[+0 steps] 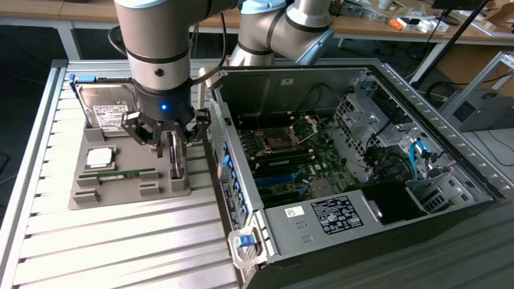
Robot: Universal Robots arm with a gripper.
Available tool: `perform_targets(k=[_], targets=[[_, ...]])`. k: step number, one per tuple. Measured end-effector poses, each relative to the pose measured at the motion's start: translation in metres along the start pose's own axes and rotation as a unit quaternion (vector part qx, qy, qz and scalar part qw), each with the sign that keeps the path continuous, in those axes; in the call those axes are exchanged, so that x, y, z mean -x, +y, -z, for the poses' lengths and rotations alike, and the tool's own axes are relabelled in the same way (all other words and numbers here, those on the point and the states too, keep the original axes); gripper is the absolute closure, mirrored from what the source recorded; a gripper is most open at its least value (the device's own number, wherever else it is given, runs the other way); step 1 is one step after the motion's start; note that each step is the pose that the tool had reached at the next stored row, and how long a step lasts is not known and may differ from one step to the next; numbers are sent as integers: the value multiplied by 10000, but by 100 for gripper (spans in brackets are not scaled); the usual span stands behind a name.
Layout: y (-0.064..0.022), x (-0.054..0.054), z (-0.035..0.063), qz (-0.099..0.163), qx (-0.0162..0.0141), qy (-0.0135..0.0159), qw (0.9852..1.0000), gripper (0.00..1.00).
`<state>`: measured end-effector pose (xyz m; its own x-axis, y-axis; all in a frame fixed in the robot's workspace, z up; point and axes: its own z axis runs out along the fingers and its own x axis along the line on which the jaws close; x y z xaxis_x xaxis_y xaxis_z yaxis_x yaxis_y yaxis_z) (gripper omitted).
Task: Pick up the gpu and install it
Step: 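Pick up the gpu and move the gpu toward the slot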
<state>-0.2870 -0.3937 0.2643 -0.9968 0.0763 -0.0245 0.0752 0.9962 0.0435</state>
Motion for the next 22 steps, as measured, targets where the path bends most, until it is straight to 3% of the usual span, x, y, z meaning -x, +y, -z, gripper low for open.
perform_targets(k=[13,22], targets=[[327,12,-49,0,-9,1,10000,52],[373,6,-147,2,-9,3,10000,52]])
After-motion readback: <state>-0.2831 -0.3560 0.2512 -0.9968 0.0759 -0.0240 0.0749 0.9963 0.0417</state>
